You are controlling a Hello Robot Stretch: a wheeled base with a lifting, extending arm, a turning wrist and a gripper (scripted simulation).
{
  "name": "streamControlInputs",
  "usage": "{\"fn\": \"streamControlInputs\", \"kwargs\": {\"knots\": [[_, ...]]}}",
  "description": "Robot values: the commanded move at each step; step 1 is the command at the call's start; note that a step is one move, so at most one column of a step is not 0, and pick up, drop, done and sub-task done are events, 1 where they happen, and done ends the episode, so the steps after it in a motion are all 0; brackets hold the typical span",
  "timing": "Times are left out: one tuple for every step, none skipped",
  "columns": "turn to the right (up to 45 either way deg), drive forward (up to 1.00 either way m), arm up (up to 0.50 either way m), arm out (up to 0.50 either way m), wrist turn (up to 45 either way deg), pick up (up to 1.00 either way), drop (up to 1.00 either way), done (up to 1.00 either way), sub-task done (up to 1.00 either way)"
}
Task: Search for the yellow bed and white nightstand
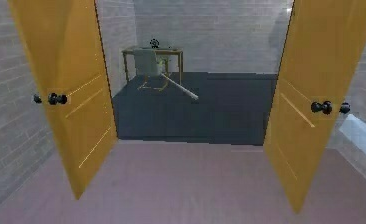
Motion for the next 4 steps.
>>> {"fn": "streamControlInputs", "kwargs": {"knots": [[3.0,0.0,0.0,0.0,0.0,0.0,0.0,0.0,0.0],[0.0,1.0,0.0,0.0,0.0,0.0,0.0,0.0,0.0],[0.0,0.6,0.0,0.0,0.0,0.0,0.0,0.0,0.0],[27.0,0.0,0.0,0.0,0.0,0.0,0.0,0.0,0.0]]}}
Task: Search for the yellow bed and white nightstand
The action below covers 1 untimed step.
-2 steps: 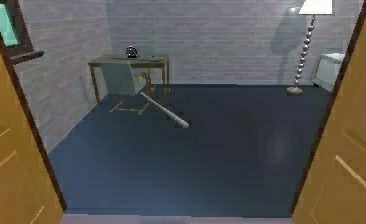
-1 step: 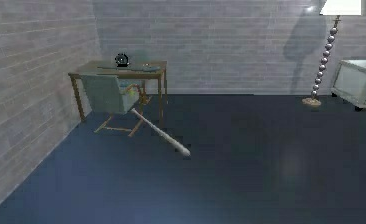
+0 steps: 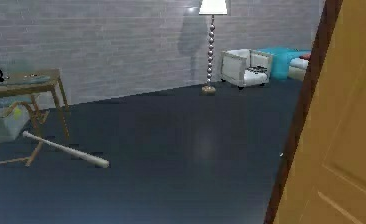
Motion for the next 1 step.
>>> {"fn": "streamControlInputs", "kwargs": {"knots": [[0.0,1.0,0.0,0.0,0.0,0.0,0.0,0.0,0.0]]}}
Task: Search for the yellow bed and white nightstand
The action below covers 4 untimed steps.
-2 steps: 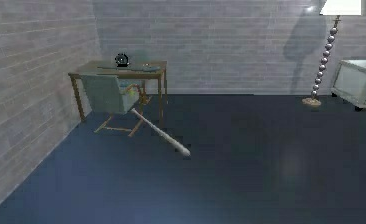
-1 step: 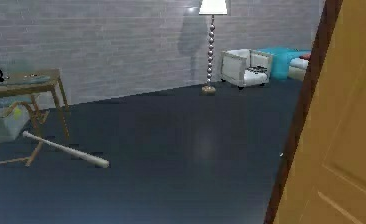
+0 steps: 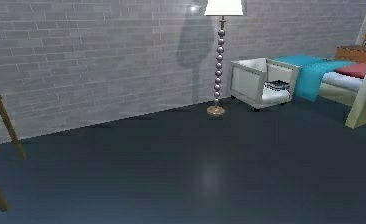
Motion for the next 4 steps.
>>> {"fn": "streamControlInputs", "kwargs": {"knots": [[3.0,0.0,0.0,0.0,0.0,0.0,0.0,0.0,0.0],[0.0,0.35,0.0,0.0,0.0,0.0,0.0,0.0,0.0],[21.0,0.0,0.0,0.0,0.0,0.0,0.0,0.0,0.0],[0.0,0.85,0.0,0.0,0.0,0.0,0.0,0.0,0.0]]}}
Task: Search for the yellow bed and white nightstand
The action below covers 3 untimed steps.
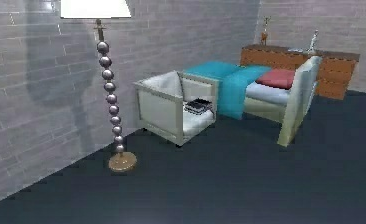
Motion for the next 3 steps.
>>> {"fn": "streamControlInputs", "kwargs": {"knots": [[39.0,0.0,0.0,0.0,0.0,0.0,0.0,0.0,0.0],[0.0,1.0,0.0,0.0,0.0,0.0,0.0,0.0,0.0],[0.0,0.65,0.0,0.0,0.0,0.0,0.0,0.0,0.0]]}}
